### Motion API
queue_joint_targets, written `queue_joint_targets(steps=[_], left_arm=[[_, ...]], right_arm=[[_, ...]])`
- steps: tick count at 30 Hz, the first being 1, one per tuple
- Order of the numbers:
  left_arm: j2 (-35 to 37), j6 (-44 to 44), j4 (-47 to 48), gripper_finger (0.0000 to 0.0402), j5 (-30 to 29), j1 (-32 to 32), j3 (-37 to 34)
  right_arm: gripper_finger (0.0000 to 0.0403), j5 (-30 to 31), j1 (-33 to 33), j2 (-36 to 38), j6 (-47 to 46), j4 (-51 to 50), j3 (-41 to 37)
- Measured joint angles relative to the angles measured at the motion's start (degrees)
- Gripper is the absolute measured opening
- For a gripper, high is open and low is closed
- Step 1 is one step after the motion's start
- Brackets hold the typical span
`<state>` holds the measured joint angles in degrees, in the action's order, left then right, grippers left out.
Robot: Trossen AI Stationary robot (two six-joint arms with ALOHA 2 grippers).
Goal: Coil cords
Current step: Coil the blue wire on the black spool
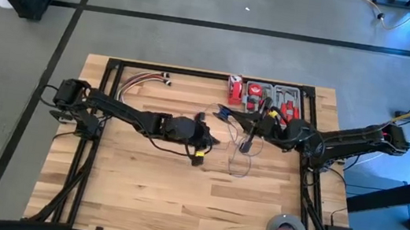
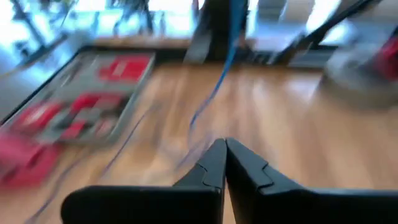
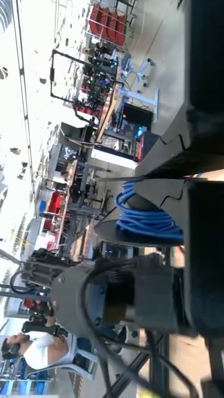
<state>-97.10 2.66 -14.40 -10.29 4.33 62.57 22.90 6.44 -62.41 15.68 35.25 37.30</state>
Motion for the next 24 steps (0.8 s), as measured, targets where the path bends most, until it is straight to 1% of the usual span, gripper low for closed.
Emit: queue_joint_targets(steps=[2, 4, 7, 10, 13, 15, 18, 20, 24], left_arm=[[-1.6, 0.04, -3.75, 0.001, 2.34, -0.23, 0.0], [-3.32, -0.12, -6.36, 0.0029, 3.18, -0.43, -0.13], [-4.79, -0.5, -9.96, 0.0076, 3.39, -0.49, -0.14], [-5.74, -4.42, -12.45, 0.0121, 2.95, -0.68, -0.14], [-7.44, -5.57, -16.34, 0.0148, 2.02, -0.98, -0.11], [-8.94, -5.66, -19.62, 0.0155, 1.72, -1.15, -0.09], [-10.62, -7.69, -22.03, 0.0154, 0.92, -1.17, 0.58], [-11.06, -9.04, -22.35, 0.0147, -0.57, -1.16, 1.0], [-11.3, -9.76, -22.02, 0.0126, -0.83, -1.32, 1.11]], right_arm=[[0.0003, 0.0, -0.08, 0.0, 0.0, -0.17, 0.0], [0.0003, 0.02, -0.09, 0.0, 0.02, -0.42, -0.02], [0.0003, 0.02, -0.09, 0.0, 0.04, -0.7, -0.02], [0.0003, 0.02, -0.09, 0.0, 0.48, -0.75, -0.02], [0.0003, 0.0, -0.09, 0.0, 1.14, -0.7, -0.02], [0.0003, 0.0, -0.09, -0.04, 1.18, -0.7, -0.02], [0.0003, 0.02, -0.09, -0.04, 1.21, -0.72, -0.01], [0.0003, 0.02, -0.07, -0.04, 1.25, -0.7, 0.0], [0.0003, 0.0, -0.07, -0.04, 1.29, -0.84, 0.0]])
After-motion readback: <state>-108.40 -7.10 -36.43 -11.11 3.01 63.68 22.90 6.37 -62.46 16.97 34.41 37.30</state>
